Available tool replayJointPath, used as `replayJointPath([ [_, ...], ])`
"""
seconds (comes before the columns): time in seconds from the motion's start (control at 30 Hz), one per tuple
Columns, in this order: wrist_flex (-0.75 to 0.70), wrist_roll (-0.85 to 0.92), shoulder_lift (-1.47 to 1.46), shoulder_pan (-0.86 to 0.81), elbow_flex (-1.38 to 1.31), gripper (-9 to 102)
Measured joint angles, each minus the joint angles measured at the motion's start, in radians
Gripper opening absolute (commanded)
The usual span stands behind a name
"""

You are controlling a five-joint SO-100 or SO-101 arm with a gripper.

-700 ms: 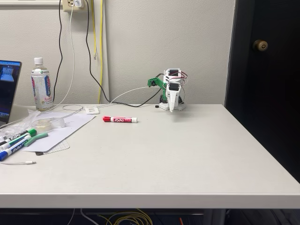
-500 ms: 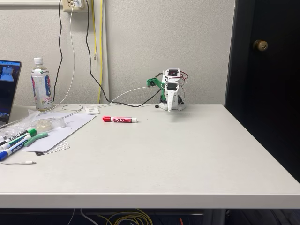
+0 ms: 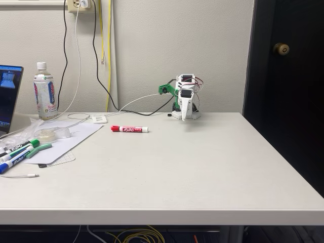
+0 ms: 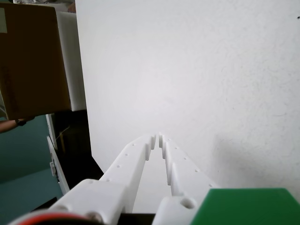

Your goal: Pick up the red marker.

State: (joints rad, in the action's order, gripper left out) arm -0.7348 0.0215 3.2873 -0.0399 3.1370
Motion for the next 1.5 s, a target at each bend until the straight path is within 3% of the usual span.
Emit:
replayJointPath([
  [0.5,0.035,-0.009,0.0,-0.011,0.0,0],
  [0.77,0.009,-0.011,-0.101,-0.063,-0.155,0],
  [1.1,-0.199,-0.018,-0.681,-0.091,-0.689,0],
  [1.5,-0.393,0.106,-0.957,-0.233,-1.005,0],
])
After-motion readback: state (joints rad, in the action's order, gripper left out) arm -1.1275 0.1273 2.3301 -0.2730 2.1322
